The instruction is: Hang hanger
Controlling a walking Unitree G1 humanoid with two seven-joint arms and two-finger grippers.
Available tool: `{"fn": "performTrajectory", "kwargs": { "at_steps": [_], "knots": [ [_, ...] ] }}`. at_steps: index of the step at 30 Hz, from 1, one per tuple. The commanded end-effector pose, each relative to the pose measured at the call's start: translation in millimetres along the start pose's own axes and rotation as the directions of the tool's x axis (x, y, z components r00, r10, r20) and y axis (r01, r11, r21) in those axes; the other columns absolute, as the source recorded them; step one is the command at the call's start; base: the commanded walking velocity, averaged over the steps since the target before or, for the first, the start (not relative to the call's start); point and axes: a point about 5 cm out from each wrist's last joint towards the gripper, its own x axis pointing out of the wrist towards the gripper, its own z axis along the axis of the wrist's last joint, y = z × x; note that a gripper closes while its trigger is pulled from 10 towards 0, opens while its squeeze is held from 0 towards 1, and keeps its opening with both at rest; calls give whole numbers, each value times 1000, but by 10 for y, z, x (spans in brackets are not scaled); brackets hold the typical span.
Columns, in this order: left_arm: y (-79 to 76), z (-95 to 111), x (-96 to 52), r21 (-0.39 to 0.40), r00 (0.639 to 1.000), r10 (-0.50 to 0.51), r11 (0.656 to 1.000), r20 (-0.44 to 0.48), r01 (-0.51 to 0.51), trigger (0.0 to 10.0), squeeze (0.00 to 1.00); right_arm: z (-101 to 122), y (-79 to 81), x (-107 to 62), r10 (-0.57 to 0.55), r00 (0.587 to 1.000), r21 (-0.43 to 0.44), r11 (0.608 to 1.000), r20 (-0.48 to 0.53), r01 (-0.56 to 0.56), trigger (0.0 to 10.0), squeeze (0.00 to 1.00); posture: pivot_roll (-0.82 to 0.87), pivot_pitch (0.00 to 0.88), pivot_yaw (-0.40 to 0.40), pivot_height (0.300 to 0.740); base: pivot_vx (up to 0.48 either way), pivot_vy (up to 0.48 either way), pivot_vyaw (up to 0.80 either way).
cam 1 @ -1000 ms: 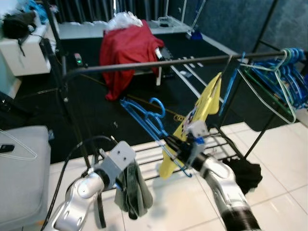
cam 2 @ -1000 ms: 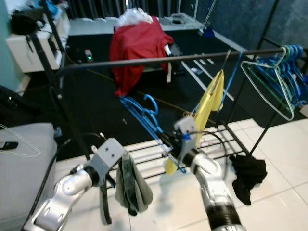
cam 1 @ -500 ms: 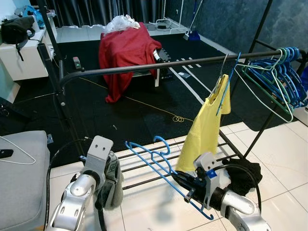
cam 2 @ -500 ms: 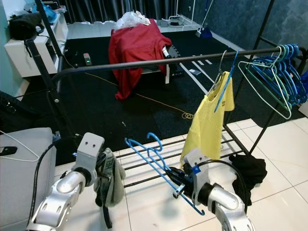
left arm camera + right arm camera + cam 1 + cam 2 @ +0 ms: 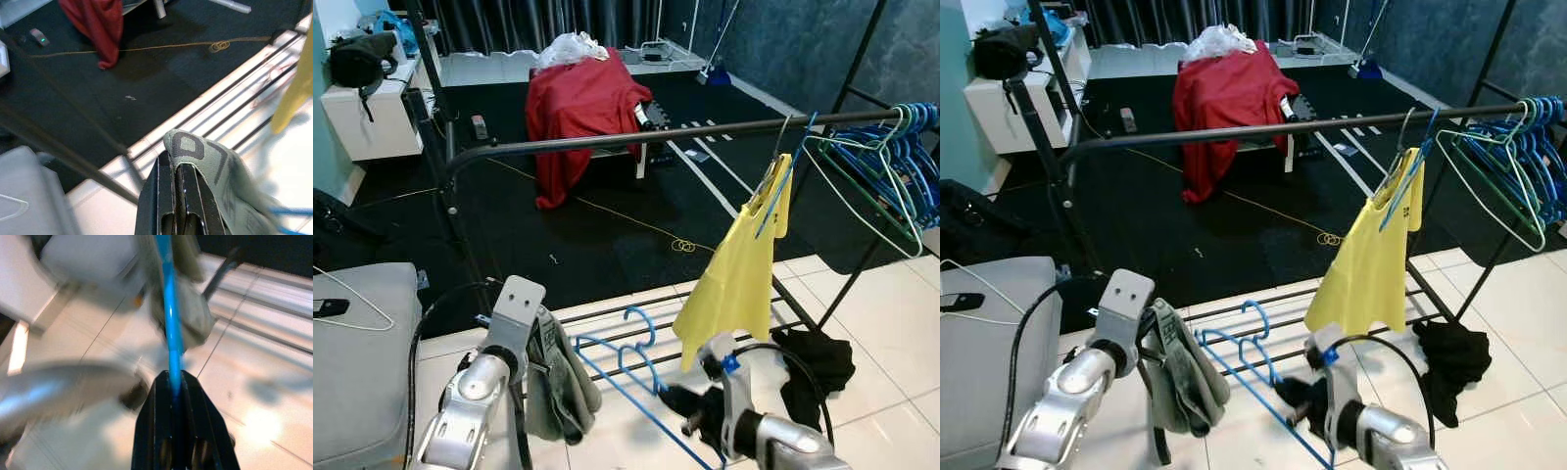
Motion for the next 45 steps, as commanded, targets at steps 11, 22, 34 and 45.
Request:
{"fn": "performTrajectory", "kwargs": {
  "at_steps": [11, 22, 34, 45],
  "knots": [
    [88, -100, 63, 235, 981, -168, 954, -97, 187, 10000, 0, 139, 157, -105, 189, 979, -58, 979, -78, -194, 0, 0, -74, 96, 8, 735, 0, 0, 0],
    [208, -84, 201, 200, 989, 36, 980, -141, -7, 10000, 0, -86, 14, -24, 186, 945, -99, 971, -271, -219, 0, 0, -78, 97, 13, 735, 0, 0, 0],
    [156, 104, 214, -3, 982, 38, 999, -184, -39, 10000, 0, 34, -163, 223, -107, 991, -199, 973, 74, 120, 0, 0, -68, 95, 12, 735, 0, 0, 0],
    [38, 282, 245, -169, 980, 13, 984, -199, -47, 10000, 0, 215, 29, 153, -50, 969, -191, 977, 243, 98, 0, 0, -70, 95, 21, 735, 0, 0, 0]
  ]
}}
